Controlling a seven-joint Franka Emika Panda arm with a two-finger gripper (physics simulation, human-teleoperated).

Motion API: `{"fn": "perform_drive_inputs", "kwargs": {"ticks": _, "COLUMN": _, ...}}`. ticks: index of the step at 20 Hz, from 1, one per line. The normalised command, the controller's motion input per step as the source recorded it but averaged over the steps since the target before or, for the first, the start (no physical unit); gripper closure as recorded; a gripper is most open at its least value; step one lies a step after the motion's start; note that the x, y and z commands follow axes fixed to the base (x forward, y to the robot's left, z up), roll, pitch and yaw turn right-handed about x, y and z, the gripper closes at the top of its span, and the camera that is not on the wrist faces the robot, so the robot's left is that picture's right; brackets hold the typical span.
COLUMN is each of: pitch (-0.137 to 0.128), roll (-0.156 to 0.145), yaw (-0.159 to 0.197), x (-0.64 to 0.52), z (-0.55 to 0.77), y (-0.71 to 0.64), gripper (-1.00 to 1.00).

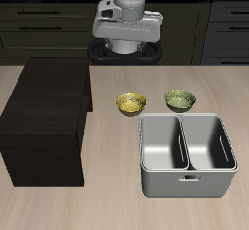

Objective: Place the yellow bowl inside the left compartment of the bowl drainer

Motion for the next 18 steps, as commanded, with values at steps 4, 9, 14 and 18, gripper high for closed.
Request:
{"fn": "perform_drive_inputs", "kwargs": {"ticks": 4, "pitch": 0.016, "roll": 0.011, "yaw": 0.002, "x": 0.11, "z": -0.03, "y": 0.32, "gripper": -1.0}}
{"fn": "perform_drive_inputs", "kwargs": {"ticks": 9, "pitch": 0.021, "roll": 0.011, "yaw": -0.014, "x": 0.12, "z": 0.0, "y": 0.37, "gripper": -1.0}}
{"fn": "perform_drive_inputs", "kwargs": {"ticks": 14, "pitch": -0.006, "roll": 0.029, "yaw": 0.0, "x": 0.09, "z": 0.05, "y": 0.31, "gripper": -1.0}}
{"fn": "perform_drive_inputs", "kwargs": {"ticks": 18, "pitch": 0.028, "roll": -0.001, "yaw": 0.008, "x": 0.15, "z": -0.2, "y": 0.12, "gripper": -1.0}}
